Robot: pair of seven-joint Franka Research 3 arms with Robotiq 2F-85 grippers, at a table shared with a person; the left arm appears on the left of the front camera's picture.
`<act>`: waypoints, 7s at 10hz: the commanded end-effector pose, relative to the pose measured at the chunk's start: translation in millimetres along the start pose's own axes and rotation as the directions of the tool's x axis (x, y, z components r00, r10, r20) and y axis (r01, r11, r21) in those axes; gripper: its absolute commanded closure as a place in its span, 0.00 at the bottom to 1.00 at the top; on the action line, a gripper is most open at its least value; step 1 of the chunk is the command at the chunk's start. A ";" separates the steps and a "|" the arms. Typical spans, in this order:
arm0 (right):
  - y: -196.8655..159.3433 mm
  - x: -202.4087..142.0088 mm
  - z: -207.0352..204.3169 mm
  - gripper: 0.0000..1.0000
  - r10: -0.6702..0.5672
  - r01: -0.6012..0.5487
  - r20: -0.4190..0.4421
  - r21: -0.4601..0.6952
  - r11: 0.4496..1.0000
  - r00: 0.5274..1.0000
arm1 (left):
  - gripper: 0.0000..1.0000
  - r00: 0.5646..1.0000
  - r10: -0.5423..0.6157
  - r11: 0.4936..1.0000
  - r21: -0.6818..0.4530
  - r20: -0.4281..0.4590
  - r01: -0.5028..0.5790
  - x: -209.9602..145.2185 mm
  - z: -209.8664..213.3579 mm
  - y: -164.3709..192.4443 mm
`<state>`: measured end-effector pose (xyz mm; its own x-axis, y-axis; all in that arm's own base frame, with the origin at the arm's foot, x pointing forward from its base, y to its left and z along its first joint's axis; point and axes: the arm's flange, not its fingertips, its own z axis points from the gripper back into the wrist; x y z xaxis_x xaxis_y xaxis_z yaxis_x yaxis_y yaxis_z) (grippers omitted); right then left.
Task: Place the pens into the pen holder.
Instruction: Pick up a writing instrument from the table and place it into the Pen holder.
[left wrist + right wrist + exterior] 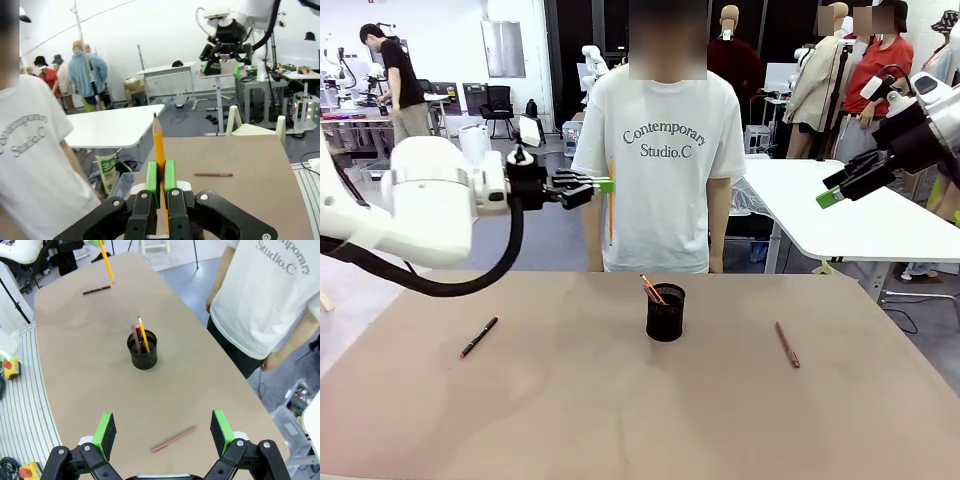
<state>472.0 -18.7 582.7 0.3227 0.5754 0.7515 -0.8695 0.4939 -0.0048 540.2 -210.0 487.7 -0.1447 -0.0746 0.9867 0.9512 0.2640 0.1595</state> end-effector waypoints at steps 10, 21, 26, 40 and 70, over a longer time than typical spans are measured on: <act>-0.7 2.8 1.1 0.00 0.002 -0.002 0.003 -0.004 1.000 1.000 | 1.00 0.994 0.037 0.998 -0.048 0.104 -0.032 -41.9 -44.3 -10.1; -0.7 2.8 1.1 0.00 0.002 -0.002 0.003 -0.004 1.000 1.000 | 1.00 0.996 0.072 0.988 -0.142 0.059 -0.063 -125.7 -131.9 28.6; -0.7 2.8 1.1 0.00 0.002 -0.002 0.003 -0.004 1.000 1.000 | 0.81 0.993 0.109 0.983 -0.155 0.055 -0.100 -140.1 -132.2 33.5; -0.7 2.8 1.1 0.00 0.002 -0.002 0.003 -0.004 1.000 1.000 | 0.00 0.998 0.058 0.988 -0.143 0.021 -0.054 -118.0 -123.1 23.2; -0.7 2.8 1.1 0.00 0.002 -0.002 0.003 -0.004 1.000 1.000 | 0.00 0.310 0.526 0.844 0.530 -0.792 -0.079 -44.2 88.7 -11.2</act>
<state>472.0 -18.8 582.8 0.3228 0.5753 0.7515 -0.8694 0.4940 -0.0048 509.7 -129.9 444.2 0.6730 -0.6480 0.3567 0.6697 0.7385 0.0782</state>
